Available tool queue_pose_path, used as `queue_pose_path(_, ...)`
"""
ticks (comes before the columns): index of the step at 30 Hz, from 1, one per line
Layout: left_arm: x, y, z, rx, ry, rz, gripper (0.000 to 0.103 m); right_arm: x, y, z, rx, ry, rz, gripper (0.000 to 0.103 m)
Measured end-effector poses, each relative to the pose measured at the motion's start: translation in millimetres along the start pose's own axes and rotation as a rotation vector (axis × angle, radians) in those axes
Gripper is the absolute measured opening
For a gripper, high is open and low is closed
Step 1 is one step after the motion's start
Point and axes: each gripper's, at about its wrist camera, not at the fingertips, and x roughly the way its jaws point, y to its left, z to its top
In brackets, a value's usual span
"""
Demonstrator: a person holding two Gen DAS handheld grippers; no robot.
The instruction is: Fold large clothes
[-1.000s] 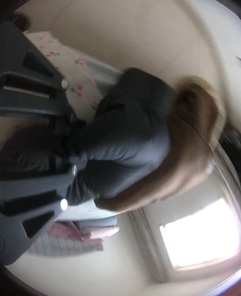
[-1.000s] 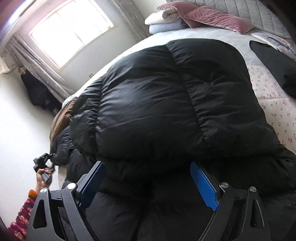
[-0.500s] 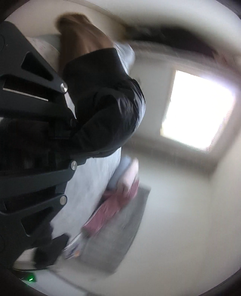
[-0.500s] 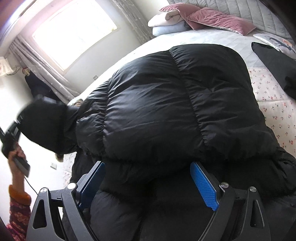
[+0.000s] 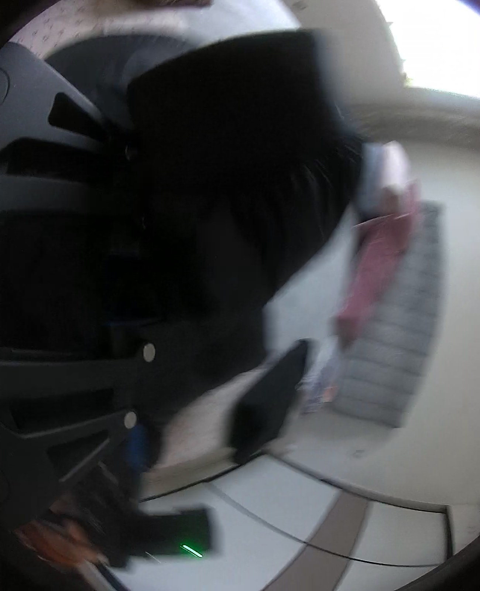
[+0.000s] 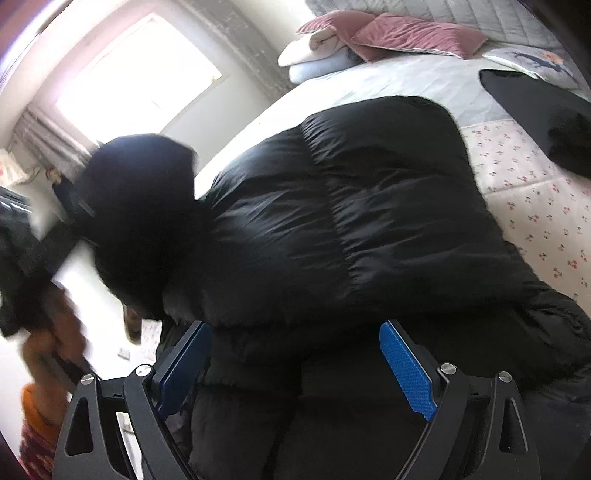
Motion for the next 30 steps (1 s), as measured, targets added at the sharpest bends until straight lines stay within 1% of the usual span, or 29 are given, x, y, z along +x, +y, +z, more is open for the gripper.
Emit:
queue_pose_path(1, 9.8, -4.4, -8.7, 0.002, 0.042, -0.002, 0.031, -3.9, -4.3, 1.2, 0.013, -0.009, -0.001, 0.094)
queue_pose_path(2, 16.4, -5.4, -17.7, 0.001, 0.068, -0.004, 0.031, -5.6, -7.7, 3.1, 0.022, -0.014, -0.001, 0.094)
queue_pose_path(3, 10.1, -8.4, -26.2, -0.003, 0.064, -0.021, 0.038, -8.8, -12.2, 4.3, 0.033, -0.02, 0.002, 0.094)
queue_pose_path(4, 2.8, -9.2, -32.3, -0.01, 0.051, -0.057, 0.043, -11.9, -16.2, 5.5, 0.041, -0.024, 0.005, 0.094)
queue_pose_path(5, -6.1, -11.4, -36.9, -0.017, 0.034, -0.089, 0.055, -14.8, -19.1, 6.2, 0.045, -0.03, 0.008, 0.094)
queue_pose_path(6, -15.2, -11.9, -41.2, -0.022, 0.017, -0.108, 0.063, -17.5, -21.4, 6.9, 0.049, -0.037, 0.011, 0.094)
queue_pose_path(7, -24.3, -12.2, -45.0, -0.025, 0.0, -0.122, 0.064, -18.0, -22.3, 7.8, 0.053, -0.041, 0.015, 0.094)
queue_pose_path(9, -38.4, -12.0, -50.7, -0.021, -0.003, -0.137, 0.066, -20.0, -24.4, 9.6, 0.069, -0.044, 0.03, 0.094)
queue_pose_path(11, -48.5, -13.7, -54.1, 0.0, -0.004, -0.146, 0.068, -20.0, -26.7, 9.4, 0.084, -0.043, 0.041, 0.094)
queue_pose_path(14, -64.5, -15.5, -58.4, 0.045, -0.017, -0.152, 0.068, -9.3, -23.7, 11.5, 0.087, -0.034, 0.043, 0.094)
queue_pose_path(16, -79.9, -11.9, -59.6, 0.054, -0.035, -0.181, 0.068, -1.7, -20.4, 12.2, 0.093, -0.022, 0.071, 0.094)
queue_pose_path(17, -80.6, -11.5, -59.4, 0.056, -0.039, -0.189, 0.068, -2.4, -21.0, 11.1, 0.099, -0.02, 0.09, 0.094)
queue_pose_path(19, -83.1, -6.6, -59.1, 0.054, -0.042, -0.187, 0.068, -2.7, -22.7, 11.0, 0.133, -0.024, 0.185, 0.094)
queue_pose_path(21, -77.7, -1.2, -57.0, 0.039, -0.021, -0.177, 0.068, -1.3, -24.3, 11.5, 0.151, -0.031, 0.279, 0.094)
queue_pose_path(23, -63.2, 4.2, -60.6, 0.014, 0.01, -0.177, 0.068, 1.7, -20.4, 9.7, 0.145, -0.024, 0.419, 0.093)
queue_pose_path(24, -57.8, 6.9, -63.1, -0.004, 0.021, -0.177, 0.068, 4.0, -18.2, 8.1, 0.149, -0.019, 0.468, 0.093)
queue_pose_path(25, -54.7, 9.9, -65.2, -0.019, 0.024, -0.179, 0.068, 9.2, -16.3, 6.6, 0.152, -0.006, 0.481, 0.093)
queue_pose_path(28, -46.7, 10.4, -66.5, -0.052, 0.021, -0.191, 0.068, 24.3, -13.5, 3.2, 0.137, 0.005, 0.382, 0.093)
queue_pose_path(29, -46.5, 10.4, -67.1, -0.055, 0.021, -0.192, 0.068, 30.1, -13.1, 1.1, 0.139, 0.013, 0.382, 0.093)
queue_pose_path(30, -47.2, 10.2, -66.2, -0.054, 0.021, -0.191, 0.068, 37.5, -12.9, -0.1, 0.149, 0.026, 0.402, 0.091)
